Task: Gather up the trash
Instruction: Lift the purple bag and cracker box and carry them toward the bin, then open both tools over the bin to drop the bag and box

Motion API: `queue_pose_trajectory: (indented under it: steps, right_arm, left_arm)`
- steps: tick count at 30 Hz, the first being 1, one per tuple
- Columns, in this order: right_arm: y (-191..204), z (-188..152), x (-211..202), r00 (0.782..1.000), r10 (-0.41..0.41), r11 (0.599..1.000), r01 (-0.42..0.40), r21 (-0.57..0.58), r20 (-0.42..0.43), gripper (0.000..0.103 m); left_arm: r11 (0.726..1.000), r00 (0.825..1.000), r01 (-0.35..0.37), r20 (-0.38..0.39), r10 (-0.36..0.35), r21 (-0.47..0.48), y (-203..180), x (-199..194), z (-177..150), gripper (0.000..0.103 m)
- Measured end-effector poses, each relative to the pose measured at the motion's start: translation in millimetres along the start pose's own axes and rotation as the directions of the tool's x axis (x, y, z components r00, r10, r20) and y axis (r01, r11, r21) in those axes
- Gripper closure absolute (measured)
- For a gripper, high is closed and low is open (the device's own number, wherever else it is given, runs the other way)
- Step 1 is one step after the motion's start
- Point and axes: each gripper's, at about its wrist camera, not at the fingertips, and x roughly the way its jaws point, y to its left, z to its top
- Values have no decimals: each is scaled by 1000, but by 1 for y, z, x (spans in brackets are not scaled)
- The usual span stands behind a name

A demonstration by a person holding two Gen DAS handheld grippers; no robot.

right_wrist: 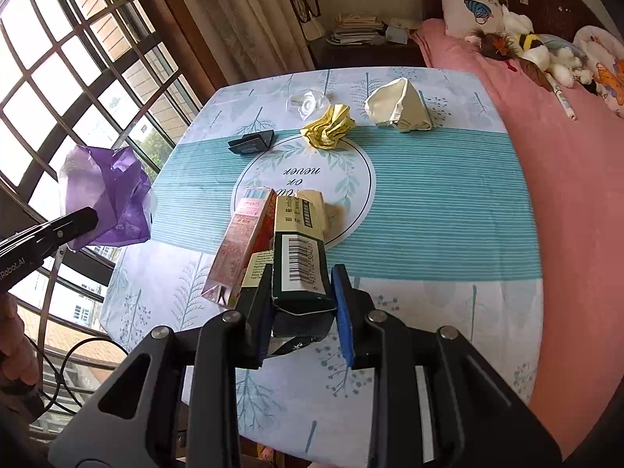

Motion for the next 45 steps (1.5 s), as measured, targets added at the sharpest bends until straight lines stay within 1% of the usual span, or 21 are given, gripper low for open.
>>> queue_pose_trajectory:
  steps: [4, 8, 10, 14, 17, 21, 24, 29, 31, 36, 45]
  right_arm:
    - [36, -48, -37, 998, -40, 998, 37, 53, 52, 79]
    - [72, -101, -64, 995, -62, 994, 55, 97, 72, 79]
    - [89, -127, -75, 996, -65, 992, 58, 110, 60, 79]
    - [117, -172, -89, 998, -59, 992, 58, 113, 9, 79]
    - [130, -195, -97, 998, -54, 993, 56, 103, -20, 79]
    - [136, -218, -96, 997, -45, 994, 51, 97, -62, 79]
    - [136, -239, -89, 994, -39, 994, 49, 97, -100, 79]
    - [117, -271, -59, 985, -23, 989, 47, 139, -172, 79]
    - [106, -284, -45, 981, -15, 987, 46, 156, -193, 79]
    - [80, -312, -10, 970, -10, 980, 58, 191, -241, 79]
    - [41, -354, 54, 960, -26, 966, 96, 241, -277, 79]
  left_arm:
    - [998, 999, 39, -16, -38, 57, 17, -28, -47, 100]
    - [994, 995, 74, -77, -68, 76, 33, -46, -94, 100]
    - [992, 990, 97, -110, -88, 81, 38, -54, -117, 100]
    - [985, 980, 133, -163, -115, 106, 36, -64, -158, 100]
    - [981, 969, 157, -207, -131, 112, 28, -63, -182, 100]
    - [977, 956, 176, -259, -141, 118, 14, -54, -212, 100]
    - [975, 943, 179, -306, -132, 132, 2, -38, -229, 100]
    - [971, 925, 173, -366, -102, 166, -19, 3, -258, 100]
    - [973, 917, 163, -388, -90, 160, -24, 22, -269, 100]
    - [977, 907, 145, -416, -69, 156, -32, 64, -291, 100]
    - [978, 886, 132, -462, -43, 162, -40, 157, -331, 100]
